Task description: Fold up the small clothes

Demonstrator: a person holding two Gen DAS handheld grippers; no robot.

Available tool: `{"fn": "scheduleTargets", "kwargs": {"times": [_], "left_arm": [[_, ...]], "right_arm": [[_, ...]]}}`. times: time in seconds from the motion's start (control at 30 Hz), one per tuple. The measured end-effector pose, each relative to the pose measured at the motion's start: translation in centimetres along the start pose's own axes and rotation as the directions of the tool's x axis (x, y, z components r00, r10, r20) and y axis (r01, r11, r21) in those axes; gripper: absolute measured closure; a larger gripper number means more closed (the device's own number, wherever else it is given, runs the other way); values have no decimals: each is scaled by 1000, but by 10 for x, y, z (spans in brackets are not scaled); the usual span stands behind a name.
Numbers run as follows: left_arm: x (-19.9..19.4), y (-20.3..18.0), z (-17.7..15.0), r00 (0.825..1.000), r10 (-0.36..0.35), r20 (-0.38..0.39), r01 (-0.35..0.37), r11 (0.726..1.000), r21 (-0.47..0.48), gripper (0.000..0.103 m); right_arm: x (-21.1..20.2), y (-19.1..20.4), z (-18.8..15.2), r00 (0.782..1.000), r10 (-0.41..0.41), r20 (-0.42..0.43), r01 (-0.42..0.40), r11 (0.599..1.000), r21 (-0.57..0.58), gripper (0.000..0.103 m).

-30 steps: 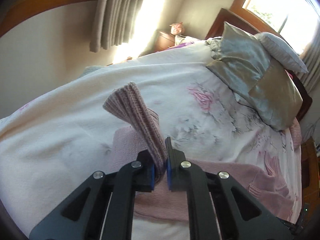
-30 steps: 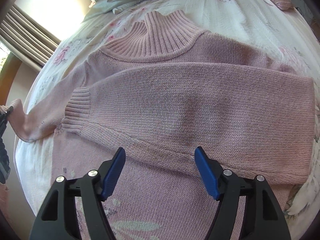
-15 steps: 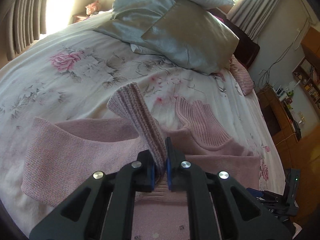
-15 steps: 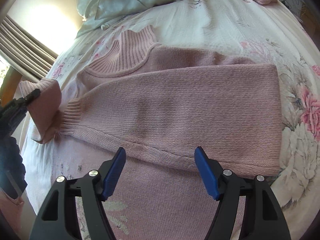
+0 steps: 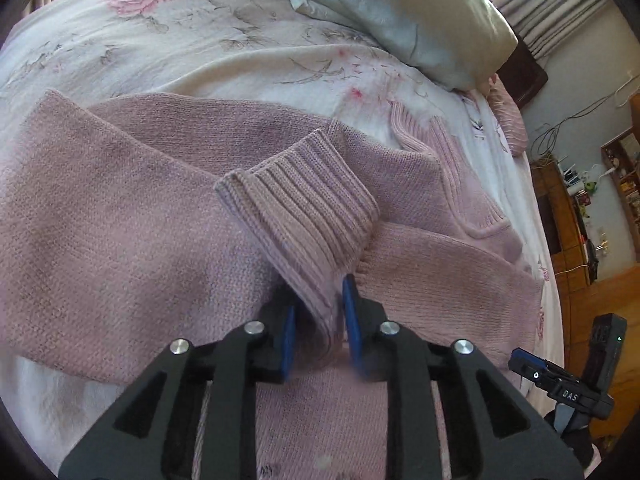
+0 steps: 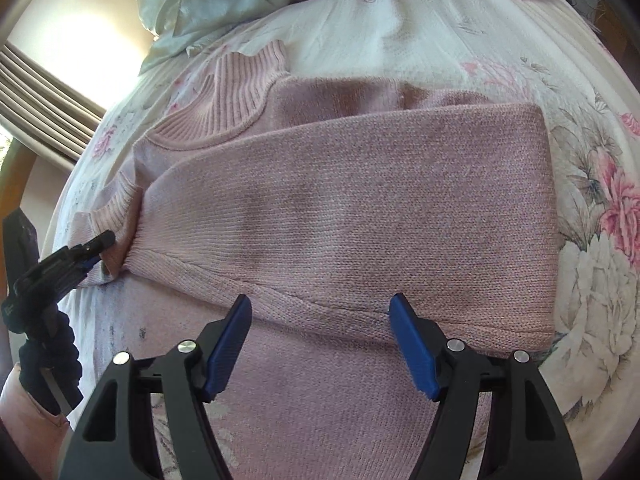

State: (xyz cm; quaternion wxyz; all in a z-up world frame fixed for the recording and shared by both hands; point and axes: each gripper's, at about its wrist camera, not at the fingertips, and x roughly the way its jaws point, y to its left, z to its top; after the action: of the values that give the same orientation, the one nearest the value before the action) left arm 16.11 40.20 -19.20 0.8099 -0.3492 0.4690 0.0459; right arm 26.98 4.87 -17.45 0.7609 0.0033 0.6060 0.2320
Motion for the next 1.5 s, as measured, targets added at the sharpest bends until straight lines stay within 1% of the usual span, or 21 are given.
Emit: {"fn": "scheduleTargets", "kwargs": {"times": [0.07, 0.13, 0.2, 0.27, 0.33, 0.37, 0.47, 0.57, 0.63, 0.73, 0.77, 0.83, 0.9, 0.93, 0.97, 1.0, 1.13, 1.23, 1.3, 1.43, 1.5], "left_arm": [[-19, 8, -5, 1000, -12, 17, 12, 1000, 2, 69], [-40, 25, -8, 998, 21, 54, -20, 1000, -20, 65], [-56, 48, -6, 991, 90, 98, -85, 994, -63, 65], [-60, 68, 1, 979, 186, 83, -178, 979, -101, 65], [-50, 91, 7, 989, 150, 12, -147, 979, -143, 65], [-42, 99, 10, 988, 155, -23, -156, 977, -148, 70], [-37, 106, 16, 986, 158, -44, -163, 977, -141, 73], [-52, 102, 18, 989, 147, -11, -147, 980, -133, 71], [-66, 102, 15, 988, 151, 22, -146, 980, -135, 66], [-83, 106, 6, 988, 146, 55, -136, 977, -166, 66], [-87, 108, 3, 988, 143, 61, -131, 976, -173, 66], [-94, 110, -2, 986, 149, 68, -136, 975, -176, 66], [-96, 109, -4, 984, 161, 71, -148, 975, -167, 66], [-96, 107, -4, 983, 168, 72, -154, 974, -163, 66], [-97, 107, -3, 982, 173, 73, -159, 974, -161, 66], [-97, 106, -3, 981, 177, 74, -164, 974, -159, 66], [-100, 102, 1, 979, 183, 92, -167, 973, -159, 64], [-99, 93, 5, 978, 181, 104, -165, 975, -148, 64], [-92, 84, 7, 979, 177, 101, -163, 978, -131, 64], [-72, 58, 7, 984, 164, 77, -158, 984, -80, 64], [-60, 46, 6, 985, 163, 62, -160, 986, -52, 64]], "right_arm": [[-2, 14, 5, 1000, 20, 5, -20, 1000, -17, 31], [0, 32, 11, 998, 68, -3, -68, 997, -29, 31], [6, 54, 20, 992, 122, -19, -123, 992, -38, 31], [15, 79, 31, 986, 162, -37, -164, 985, -52, 31], [27, 106, 41, 977, 204, -58, -207, 976, -66, 31], [33, 119, 45, 973, 220, -70, -225, 972, -71, 31], [54, 151, 52, 959, 258, -117, -266, 962, -64, 31], [71, 174, 57, 943, 295, -156, -306, 951, -52, 31], [82, 184, 60, 934, 308, -180, -319, 947, -35, 31], [101, 190, 65, 925, 316, -210, -322, 947, 9, 31], [107, 190, 66, 920, 326, -217, -328, 944, 29, 33], [118, 189, 66, 907, 351, -232, -346, 936, 61, 46], [124, 190, 62, 898, 370, -238, -364, 929, 71, 70], [125, 192, 62, 906, 354, -234, -350, 935, 57, 75], [123, 193, 61, 911, 346, -226, -345, 938, 44, 86], [119, 193, 62, 910, 355, -215, -356, 934, 37, 92], [76, 183, 62, 915, 383, -130, -388, 921, -18, 93], [34, 164, 60, 927, 372, -49, -374, 925, -64, 93], [11, 144, 59, 931, 365, -7, -365, 929, -63, 93], [-17, 103, 53, 962, 267, 50, -263, 962, -79, 93], [-23, 77, 49, 973, 223, 61, -219, 974, -59, 93]]}}
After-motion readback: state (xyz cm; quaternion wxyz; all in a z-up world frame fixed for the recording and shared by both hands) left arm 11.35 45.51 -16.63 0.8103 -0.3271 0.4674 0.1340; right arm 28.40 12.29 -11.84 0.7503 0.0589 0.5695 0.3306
